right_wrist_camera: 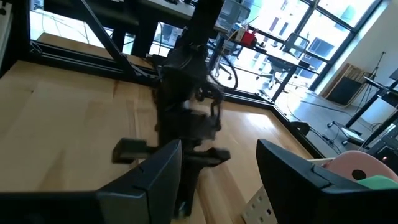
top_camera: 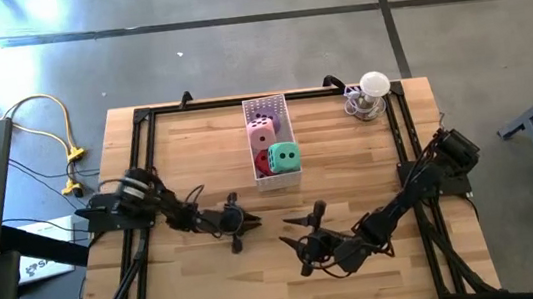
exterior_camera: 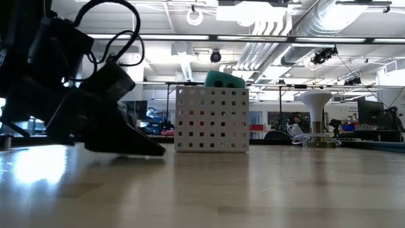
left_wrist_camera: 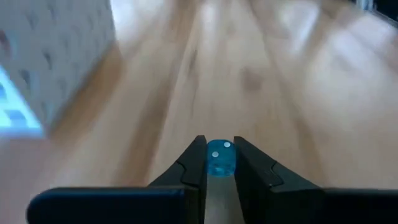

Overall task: Pick & Place Dice
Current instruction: Put the small light blue die into the bin, then return to Home Position

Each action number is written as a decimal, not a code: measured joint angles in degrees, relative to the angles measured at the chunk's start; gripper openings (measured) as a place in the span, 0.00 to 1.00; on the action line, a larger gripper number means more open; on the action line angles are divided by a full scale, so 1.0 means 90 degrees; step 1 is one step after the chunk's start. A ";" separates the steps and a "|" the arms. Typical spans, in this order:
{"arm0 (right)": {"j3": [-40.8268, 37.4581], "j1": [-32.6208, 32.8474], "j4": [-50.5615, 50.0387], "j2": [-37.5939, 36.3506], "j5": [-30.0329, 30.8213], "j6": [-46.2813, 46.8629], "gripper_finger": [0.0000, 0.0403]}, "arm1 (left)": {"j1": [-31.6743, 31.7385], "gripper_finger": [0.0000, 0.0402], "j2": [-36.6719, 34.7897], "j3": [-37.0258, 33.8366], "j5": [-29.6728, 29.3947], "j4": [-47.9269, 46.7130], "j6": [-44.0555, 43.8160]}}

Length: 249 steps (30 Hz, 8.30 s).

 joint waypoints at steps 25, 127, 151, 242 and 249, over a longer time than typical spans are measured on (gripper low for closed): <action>-0.0001 -0.0159 -0.0356 0.0000 0.0571 -0.1014 0.50 | 0.2587 0.11 -0.3939 0.1382 0.0520 -0.4967 0.0379; 0.0000 -0.0456 -0.5589 -0.2431 -0.0532 0.1875 0.01 | 0.0580 0.01 -0.5536 0.1392 -0.2485 -0.7486 0.2395; -0.5444 -0.1970 -0.2465 -0.7656 -0.2737 0.2044 0.00 | 0.2369 0.00 -0.8400 0.1338 -0.0479 -1.1462 0.0374; -0.6594 -0.2907 -0.2472 -1.1244 -0.4320 0.0882 0.00 | 0.2260 0.00 -1.2662 -0.2421 0.2215 -0.8458 0.0926; -0.6594 -0.2907 -0.2472 -1.1244 -0.4320 0.0882 0.00 | 0.2260 0.00 -1.2662 -0.2424 0.2223 -0.8489 0.0788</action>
